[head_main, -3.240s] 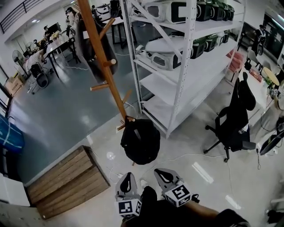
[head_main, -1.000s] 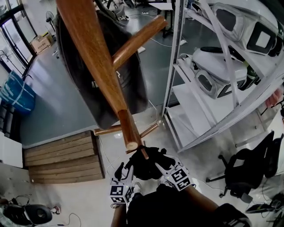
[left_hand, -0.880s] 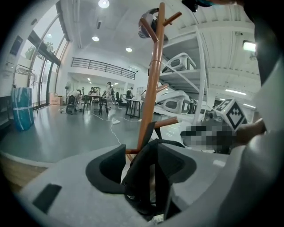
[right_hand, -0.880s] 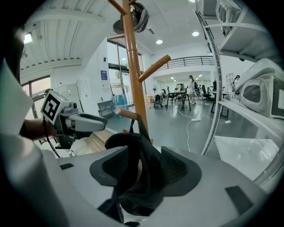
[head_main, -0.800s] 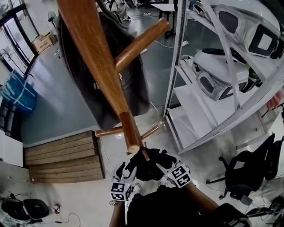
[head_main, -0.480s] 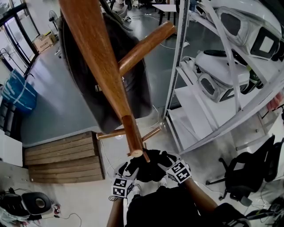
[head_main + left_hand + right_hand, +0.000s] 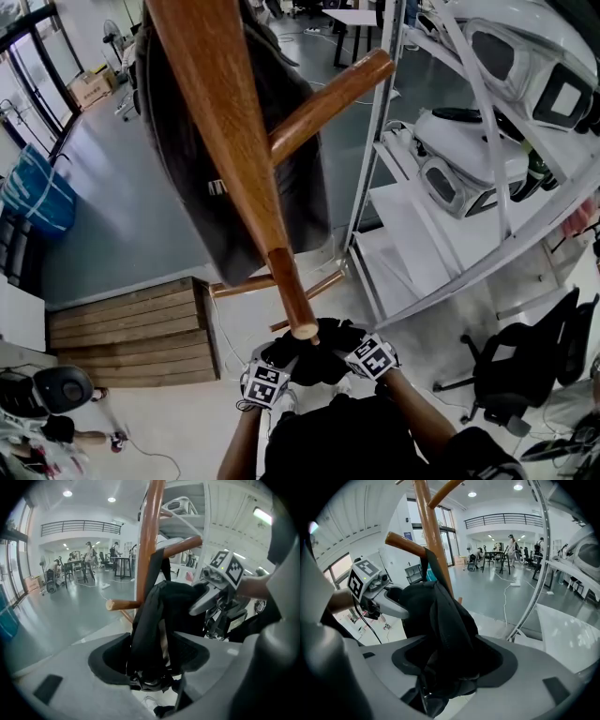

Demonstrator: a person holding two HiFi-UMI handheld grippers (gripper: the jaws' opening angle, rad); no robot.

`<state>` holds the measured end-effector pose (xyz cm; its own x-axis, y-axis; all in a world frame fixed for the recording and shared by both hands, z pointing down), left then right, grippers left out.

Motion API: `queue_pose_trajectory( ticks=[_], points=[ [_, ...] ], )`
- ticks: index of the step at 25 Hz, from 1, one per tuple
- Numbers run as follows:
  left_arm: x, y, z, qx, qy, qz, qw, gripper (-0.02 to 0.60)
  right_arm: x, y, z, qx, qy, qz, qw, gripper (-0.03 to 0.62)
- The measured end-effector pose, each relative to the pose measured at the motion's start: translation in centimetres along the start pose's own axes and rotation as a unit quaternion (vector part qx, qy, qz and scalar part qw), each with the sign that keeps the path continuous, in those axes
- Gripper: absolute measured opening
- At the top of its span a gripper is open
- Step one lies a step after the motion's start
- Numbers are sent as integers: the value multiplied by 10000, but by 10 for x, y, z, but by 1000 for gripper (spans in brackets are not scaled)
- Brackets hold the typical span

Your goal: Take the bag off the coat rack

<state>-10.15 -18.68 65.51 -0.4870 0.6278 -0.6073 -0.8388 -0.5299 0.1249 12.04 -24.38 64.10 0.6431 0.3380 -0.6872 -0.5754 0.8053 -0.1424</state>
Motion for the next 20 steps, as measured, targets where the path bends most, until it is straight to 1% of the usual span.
queue_pose_trajectory(
  ticks=[3,8,9,10,14,18,20],
  points=[
    [-11,5,6,-27,88,13,10000,272,-6,-1,0,-36,74,20,10000,250],
    [-31,5,12,-275,429,41,9987,268,-20,-4,8,7,264,92,9996,250],
    [-34,5,14,-305,460,-8,9985,253,-23,-3,9,44,324,105,9994,250],
    [-37,5,16,-313,461,-69,9984,221,-25,-1,9,87,377,119,9992,250],
    [-38,8,18,-278,500,-194,9982,190,-31,0,11,105,414,241,9988,249],
    [-41,11,17,-311,481,-163,9982,175,-32,-3,11,68,427,339,9985,249],
    [-41,12,17,-303,495,-151,9982,170,-32,-3,11,66,439,390,9983,234]
  ],
)
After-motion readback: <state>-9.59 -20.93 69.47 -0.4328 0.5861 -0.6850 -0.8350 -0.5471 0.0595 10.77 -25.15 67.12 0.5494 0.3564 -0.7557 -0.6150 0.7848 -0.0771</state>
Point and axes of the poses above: the fingertips, and each gripper's own axes: x backward along the fingers, y to its left, z out of its underside, the point moved 9 cm from there along x, backward along the fingers, and after that the axes turned 6 degrees about -y, right-handed, at the moved point
